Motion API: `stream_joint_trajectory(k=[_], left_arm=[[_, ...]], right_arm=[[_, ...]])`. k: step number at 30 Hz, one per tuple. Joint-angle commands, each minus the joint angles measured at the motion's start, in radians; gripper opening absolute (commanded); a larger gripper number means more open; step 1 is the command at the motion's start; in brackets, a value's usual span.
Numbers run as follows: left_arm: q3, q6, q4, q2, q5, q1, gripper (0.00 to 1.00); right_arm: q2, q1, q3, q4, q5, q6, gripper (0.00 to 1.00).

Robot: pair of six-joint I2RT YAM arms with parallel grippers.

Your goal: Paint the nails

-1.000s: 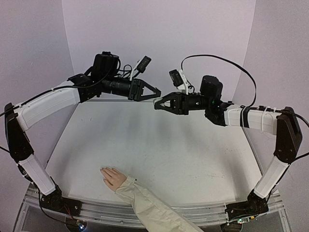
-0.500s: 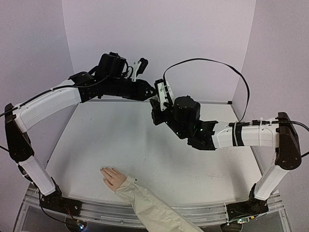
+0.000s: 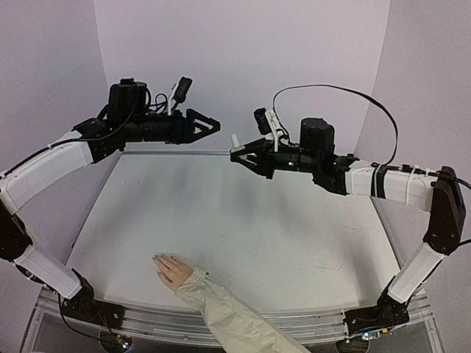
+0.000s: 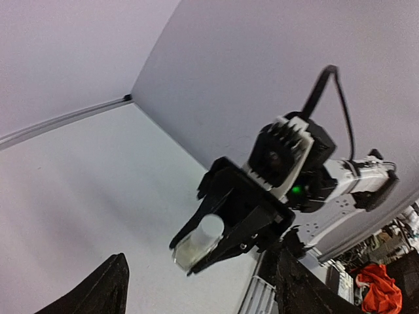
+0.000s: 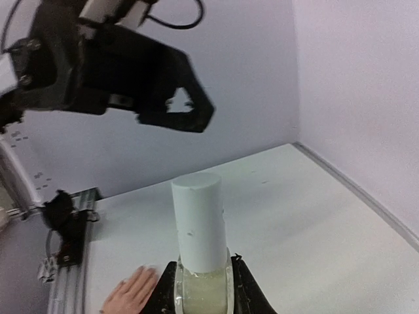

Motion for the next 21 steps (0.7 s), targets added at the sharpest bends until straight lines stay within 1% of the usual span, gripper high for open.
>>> stream_joint_trajectory(k=[1, 4, 6, 9, 11, 15, 17, 20, 21], left_arm=[[0.004, -0.046, 0.224, -0.002, 0.290, -0.001, 0.77], [0.013, -0.046, 0.237, 0.019, 0.345, -0.002, 0.72], [0.021, -0.031, 0.237, 0.035, 0.380, -0.003, 0.68], [0.036, -0.006, 0.237, 0.058, 0.454, -0.009, 0.65], [0.040, 0.026, 0.237, 0.061, 0.490, -0.019, 0.58], [0.048, 0.050, 0.237, 0.061, 0.533, -0.026, 0.49], [0.047, 0.067, 0.237, 0.058, 0.549, -0.033, 0.48], [0.034, 0.082, 0.237, 0.051, 0.558, -0.039, 0.53], [0.030, 0.084, 0.237, 0.049, 0.555, -0.039, 0.54]], right_arm=[[-0.010, -0.001, 0.096, 0.094, -0.543, 0.198, 0.00], [0.016, -0.001, 0.113, 0.162, -0.609, 0.283, 0.00], [0.021, 0.000, 0.113, 0.193, -0.603, 0.304, 0.00], [0.038, -0.001, 0.122, 0.246, -0.606, 0.349, 0.00], [0.056, -0.001, 0.133, 0.274, -0.619, 0.376, 0.00], [0.085, 0.000, 0.146, 0.317, -0.625, 0.417, 0.00], [0.091, 0.000, 0.146, 0.334, -0.622, 0.430, 0.00], [0.087, -0.001, 0.139, 0.361, -0.610, 0.446, 0.00], [0.085, 0.000, 0.137, 0.364, -0.605, 0.447, 0.00]])
